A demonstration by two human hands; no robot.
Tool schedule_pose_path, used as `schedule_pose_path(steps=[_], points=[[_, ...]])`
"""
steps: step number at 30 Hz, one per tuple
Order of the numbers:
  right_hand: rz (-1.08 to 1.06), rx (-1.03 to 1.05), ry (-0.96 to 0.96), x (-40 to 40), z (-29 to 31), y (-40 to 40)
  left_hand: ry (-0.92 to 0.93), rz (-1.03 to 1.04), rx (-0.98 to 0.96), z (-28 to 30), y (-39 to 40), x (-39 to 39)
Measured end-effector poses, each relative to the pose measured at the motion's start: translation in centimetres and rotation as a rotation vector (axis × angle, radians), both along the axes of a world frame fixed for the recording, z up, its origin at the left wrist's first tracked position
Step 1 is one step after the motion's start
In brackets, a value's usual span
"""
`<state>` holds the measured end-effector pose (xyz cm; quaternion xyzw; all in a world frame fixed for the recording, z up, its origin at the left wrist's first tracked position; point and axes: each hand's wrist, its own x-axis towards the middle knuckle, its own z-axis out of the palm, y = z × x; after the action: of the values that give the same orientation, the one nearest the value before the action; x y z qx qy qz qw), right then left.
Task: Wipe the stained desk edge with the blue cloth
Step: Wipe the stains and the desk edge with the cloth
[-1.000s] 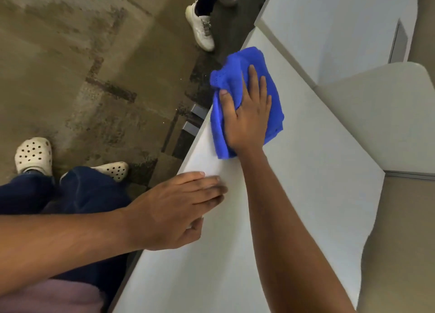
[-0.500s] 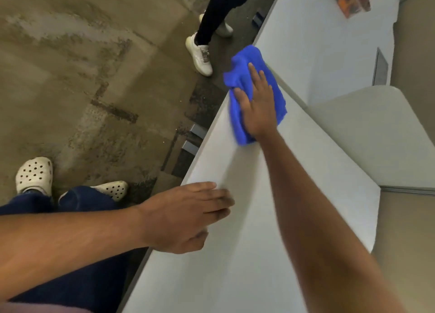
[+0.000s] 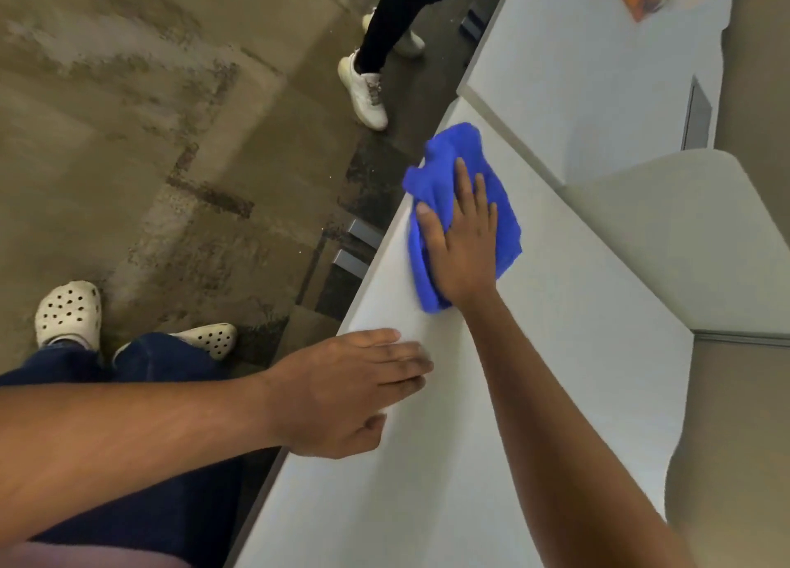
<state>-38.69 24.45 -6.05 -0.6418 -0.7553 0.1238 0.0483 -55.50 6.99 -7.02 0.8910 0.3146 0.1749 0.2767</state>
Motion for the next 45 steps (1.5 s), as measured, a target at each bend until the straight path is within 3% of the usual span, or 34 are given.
schedule_pose_path(steps=[4,8,14,17,27,30,32,35,37,40,45], points=[[0.207,-0.017,0.002,3.3,0.1,-5.0,-0.049,-0.040,0.003,-0.2,0.0,-0.1],[0.250,0.018,-0.022,1.6,-0.2,-2.2,-0.052,-0.042,0.008,-0.4,0.3,-0.1],[-0.066,0.025,0.010,-1.6,0.3,8.9,-0.065,-0.039,-0.016,-0.8,0.1,0.3],[-0.132,0.046,-0.001,-3.3,0.2,10.4,-0.046,-0.036,0.000,-1.0,0.1,0.4],[0.025,0.048,-0.015,-2.4,0.4,-4.1,-0.042,-0.090,0.052,-0.3,0.2,0.0],[0.028,-0.059,-0.028,-1.3,1.2,-7.3,-0.170,-0.116,0.001,0.2,0.1,-0.7],[0.005,-0.169,0.094,-1.0,2.3,-7.7,-0.283,-0.074,-0.046,0.6,-0.2,-1.6],[-0.145,-0.320,0.579,-0.1,4.5,-7.5,-0.358,0.158,-0.017,1.1,0.5,-3.4],[-0.330,-0.196,0.776,0.7,5.8,-8.0,-0.359,0.367,-0.022,1.5,2.5,-4.5],[-0.462,0.020,0.594,1.1,6.6,-10.9,-0.260,0.554,-0.114,1.9,6.5,-5.6],[-0.314,-0.028,0.283,0.3,5.6,-17.1,-0.171,0.363,-0.249,2.8,11.3,-6.3]])
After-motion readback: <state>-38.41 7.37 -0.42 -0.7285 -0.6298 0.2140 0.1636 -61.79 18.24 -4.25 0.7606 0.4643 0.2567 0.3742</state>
